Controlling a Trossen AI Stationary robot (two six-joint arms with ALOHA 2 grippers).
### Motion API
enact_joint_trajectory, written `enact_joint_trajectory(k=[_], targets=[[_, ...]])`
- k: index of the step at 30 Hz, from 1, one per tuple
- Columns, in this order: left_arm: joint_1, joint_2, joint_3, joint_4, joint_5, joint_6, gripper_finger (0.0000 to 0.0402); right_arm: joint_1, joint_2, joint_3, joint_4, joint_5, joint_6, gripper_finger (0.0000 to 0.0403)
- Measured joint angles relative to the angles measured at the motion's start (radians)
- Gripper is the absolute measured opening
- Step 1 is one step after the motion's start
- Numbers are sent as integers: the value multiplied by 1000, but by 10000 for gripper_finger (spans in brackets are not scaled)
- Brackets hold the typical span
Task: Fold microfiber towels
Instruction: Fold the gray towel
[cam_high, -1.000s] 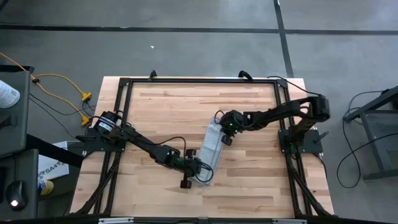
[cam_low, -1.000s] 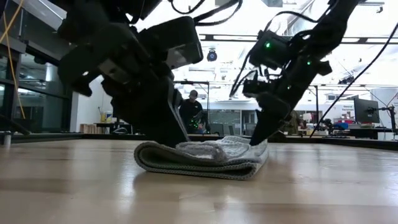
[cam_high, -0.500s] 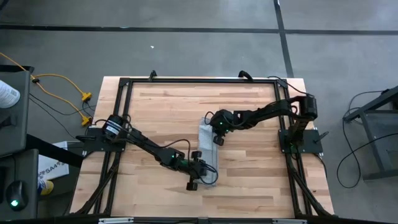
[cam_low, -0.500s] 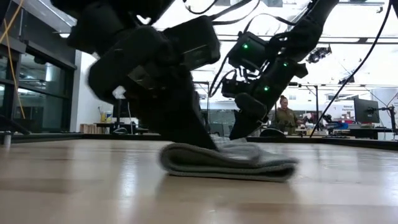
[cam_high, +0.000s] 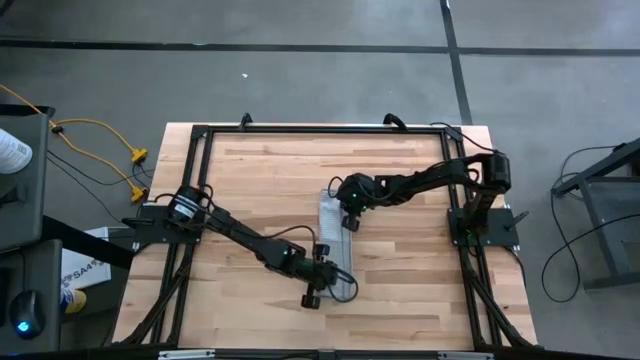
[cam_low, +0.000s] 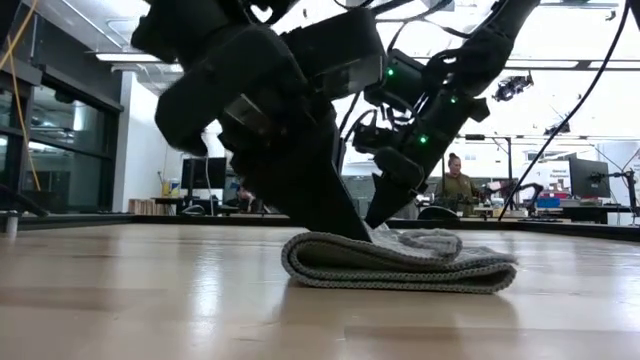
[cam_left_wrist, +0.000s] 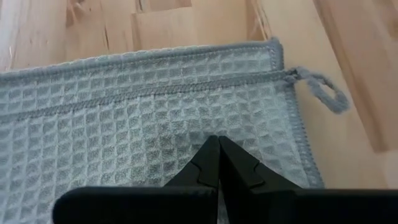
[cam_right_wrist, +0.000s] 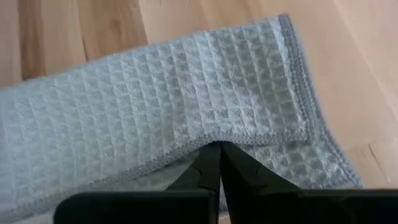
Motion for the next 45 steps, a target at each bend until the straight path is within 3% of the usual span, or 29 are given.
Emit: enact_joint_trajectory(k=[12, 17, 23, 27, 36, 41, 45], targets=[[5, -6, 176, -224, -13, 160, 0, 14, -155, 1, -68, -16, 4, 2], [27, -33, 186, -329, -64, 179, 0, 11, -217, -1, -155, -17, 4, 2], [87, -102, 180, -595, -211, 179, 0, -2, -222, 0, -222, -18, 1, 2], [155, -140, 170, -632, -228, 206, 0, -12, -217, -13, -242, -11, 0, 2], [333, -254, -10, -543, -43, 250, 0, -54, -217, -18, -289, -22, -22, 2], [430, -357, -195, -340, 131, 260, 0, -94, -217, -16, -281, -32, -26, 2], [518, -434, -335, -186, 259, 260, 0, -146, -217, -16, -257, -114, 11, 2]])
